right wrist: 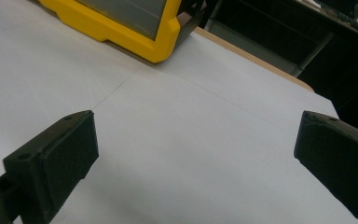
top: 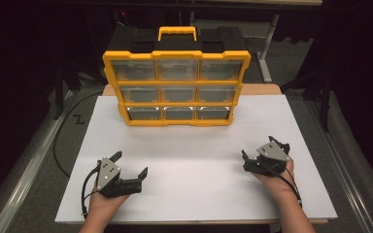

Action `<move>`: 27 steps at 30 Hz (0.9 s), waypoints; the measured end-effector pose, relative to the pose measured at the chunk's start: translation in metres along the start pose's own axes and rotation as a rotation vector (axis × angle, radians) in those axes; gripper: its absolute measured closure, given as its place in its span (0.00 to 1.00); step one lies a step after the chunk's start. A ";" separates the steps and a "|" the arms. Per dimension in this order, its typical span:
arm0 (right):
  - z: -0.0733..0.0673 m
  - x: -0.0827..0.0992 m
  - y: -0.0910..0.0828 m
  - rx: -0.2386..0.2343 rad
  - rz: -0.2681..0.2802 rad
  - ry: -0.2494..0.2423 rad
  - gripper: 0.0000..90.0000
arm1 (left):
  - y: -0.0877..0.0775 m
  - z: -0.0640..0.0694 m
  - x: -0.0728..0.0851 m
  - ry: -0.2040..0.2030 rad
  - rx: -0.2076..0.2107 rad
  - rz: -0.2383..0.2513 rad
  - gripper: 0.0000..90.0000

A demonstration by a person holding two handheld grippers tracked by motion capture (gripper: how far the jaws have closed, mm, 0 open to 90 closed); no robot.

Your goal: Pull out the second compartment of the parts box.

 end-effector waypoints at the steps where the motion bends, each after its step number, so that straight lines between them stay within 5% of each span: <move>1: 0.000 0.000 0.000 0.000 0.000 0.000 0.01 | 0.000 0.000 0.000 0.000 0.000 0.000 0.00; 11: -0.013 0.000 0.000 0.009 -0.012 -0.154 0.01 | -0.002 -0.004 0.000 0.004 -0.023 0.003 0.00; 27: -0.020 -0.004 -0.003 0.056 -0.018 -0.319 0.02 | -0.003 -0.003 0.000 0.011 -0.025 0.009 0.00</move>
Point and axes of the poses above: each handheld gripper's, and its own axes: y roughly forward along the jaws, x roughly out of its underside, z roughly to its right, the point moved 3 cm from there along y, roughly forward along the jaws, and after that the axes turned 4 degrees about x, right-handed, at the moved point
